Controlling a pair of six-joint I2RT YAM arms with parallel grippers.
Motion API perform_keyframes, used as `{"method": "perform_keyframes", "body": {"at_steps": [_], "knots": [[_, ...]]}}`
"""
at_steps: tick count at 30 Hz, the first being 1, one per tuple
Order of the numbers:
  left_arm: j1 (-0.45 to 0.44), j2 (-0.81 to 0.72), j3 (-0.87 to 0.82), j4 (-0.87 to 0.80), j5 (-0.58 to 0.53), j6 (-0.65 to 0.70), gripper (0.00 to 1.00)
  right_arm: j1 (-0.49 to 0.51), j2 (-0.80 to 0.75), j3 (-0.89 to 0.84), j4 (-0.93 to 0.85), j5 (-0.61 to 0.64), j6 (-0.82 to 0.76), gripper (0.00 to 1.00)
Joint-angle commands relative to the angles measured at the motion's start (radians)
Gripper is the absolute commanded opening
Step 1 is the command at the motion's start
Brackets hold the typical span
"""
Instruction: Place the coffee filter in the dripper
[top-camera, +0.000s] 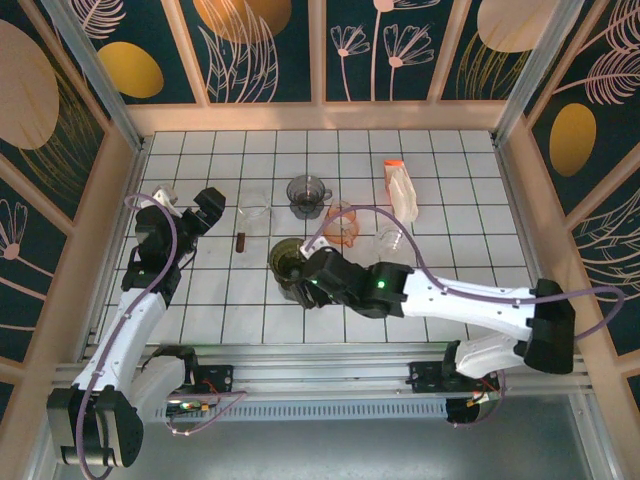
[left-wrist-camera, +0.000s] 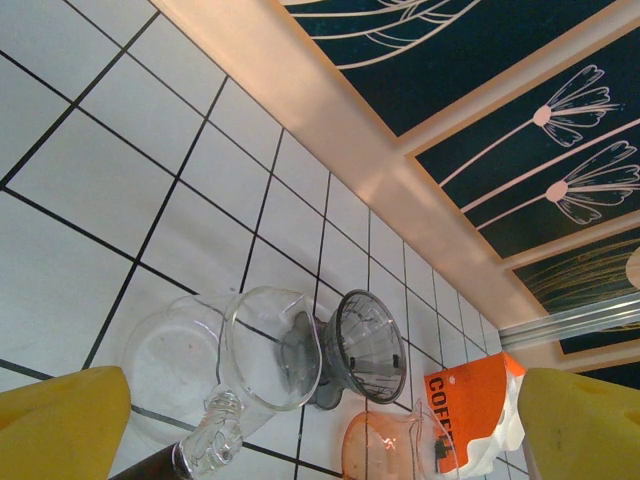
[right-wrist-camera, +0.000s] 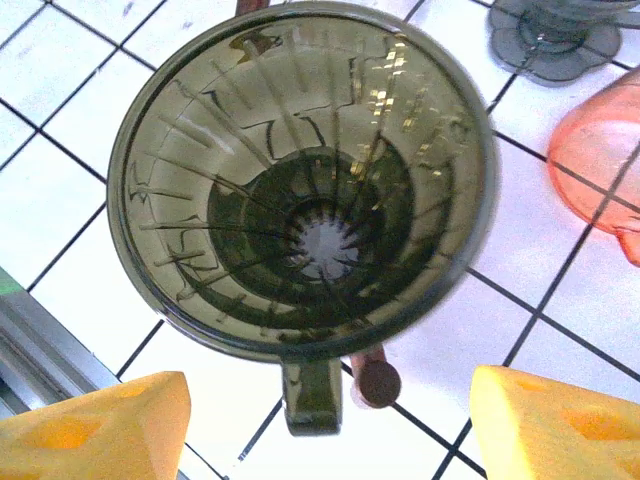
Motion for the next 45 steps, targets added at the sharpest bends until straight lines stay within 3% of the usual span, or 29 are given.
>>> {"method": "perform_keyframes", "body": {"at_steps": [1,5,9,12,19,27,34,45], "knots": [[0.000,0.000,0.011,-0.001,-0.014,0.001,0.99,0.002,-0.080,-0.040,0.042,0.088,0.060,0.75],[-0.001,0.009,0.005,0.014,-0.020,-0.022,0.99,-0.121,-0.122,-0.029,0.009,0.123,0.077,0.72],[0.000,0.031,0.005,0.026,-0.021,-0.049,0.99,-0.398,-0.118,-0.006,0.025,0.023,0.058,0.66],[0.000,0.038,0.002,0.025,-0.013,-0.051,0.99,-0.581,-0.082,0.011,0.065,-0.059,0.012,0.60],[0.000,0.039,-0.009,0.020,-0.004,-0.030,0.99,-0.842,0.091,0.117,0.131,-0.116,-0.097,0.43],[0.000,0.059,-0.023,0.033,0.018,-0.031,0.99,-0.944,0.341,0.316,0.102,-0.119,-0.159,0.24],[0.000,0.070,-0.034,0.051,0.024,-0.028,0.99,-0.931,0.399,0.330,0.144,-0.139,-0.151,0.21],[0.000,0.074,-0.049,0.061,0.026,-0.023,0.99,-0.925,0.430,0.355,0.061,-0.091,-0.260,0.18]]}}
